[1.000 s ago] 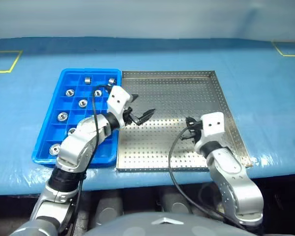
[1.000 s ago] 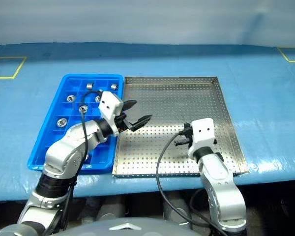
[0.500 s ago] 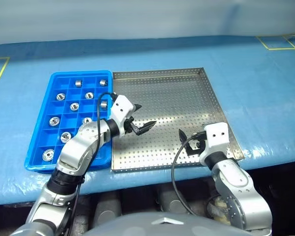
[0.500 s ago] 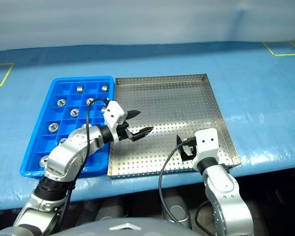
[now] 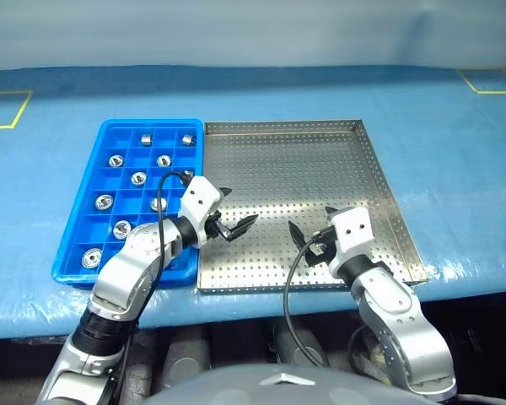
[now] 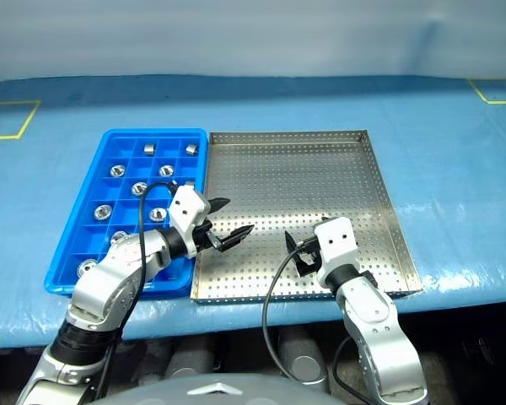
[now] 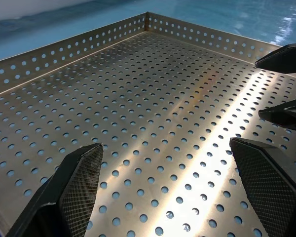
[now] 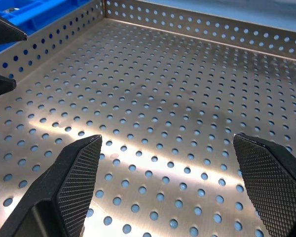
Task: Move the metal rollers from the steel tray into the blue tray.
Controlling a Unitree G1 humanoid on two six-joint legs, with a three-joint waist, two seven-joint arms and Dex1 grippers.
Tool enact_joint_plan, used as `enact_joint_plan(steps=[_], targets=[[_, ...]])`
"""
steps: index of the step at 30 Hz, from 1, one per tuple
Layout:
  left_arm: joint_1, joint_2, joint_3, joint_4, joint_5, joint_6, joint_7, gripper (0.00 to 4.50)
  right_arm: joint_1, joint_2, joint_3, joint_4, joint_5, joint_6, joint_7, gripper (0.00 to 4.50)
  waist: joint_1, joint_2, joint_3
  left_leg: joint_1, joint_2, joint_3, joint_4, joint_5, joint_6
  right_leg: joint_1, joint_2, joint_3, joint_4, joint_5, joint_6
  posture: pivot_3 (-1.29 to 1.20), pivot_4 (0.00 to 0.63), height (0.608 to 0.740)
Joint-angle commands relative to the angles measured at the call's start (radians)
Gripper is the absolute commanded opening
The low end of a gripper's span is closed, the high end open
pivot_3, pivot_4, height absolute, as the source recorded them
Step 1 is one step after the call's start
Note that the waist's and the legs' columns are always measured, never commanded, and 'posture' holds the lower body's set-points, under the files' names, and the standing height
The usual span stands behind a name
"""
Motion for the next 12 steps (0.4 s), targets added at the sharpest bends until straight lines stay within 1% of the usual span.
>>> enact_joint_plan(steps=[1,4,12], targets=[[0.007,0.004,0.021,-0.052,0.004,-0.039,-0.007,4.50,0.011,-0.030,0.021,-0.013,-0.023,-0.060,0.019,4.48,0.006,0.000,0.000,0.000,0.000,0.000,0.000,0.000,0.000,0.000,0.000,0.000,0.000,0.000,0.000,-0.04,0.150,0.740],[0.015,0.009,0.024,-0.056,0.005,-0.051,-0.016,4.50,0.022,-0.050,0.025,-0.019,-0.012,-0.048,0.041,4.48,0.012,0.000,0.000,0.000,0.000,0.000,0.000,0.000,0.000,0.000,0.000,0.000,0.000,0.000,0.000,-0.03,0.150,0.740],[0.031,0.008,0.027,-0.059,0.002,-0.063,-0.028,4.50,0.034,-0.042,0.015,-0.018,-0.026,-0.051,0.021,4.48,0.014,0.000,0.000,0.000,0.000,0.000,0.001,0.000,0.000,0.001,0.000,0.000,0.000,0.000,0.000,-0.04,0.150,0.740]])
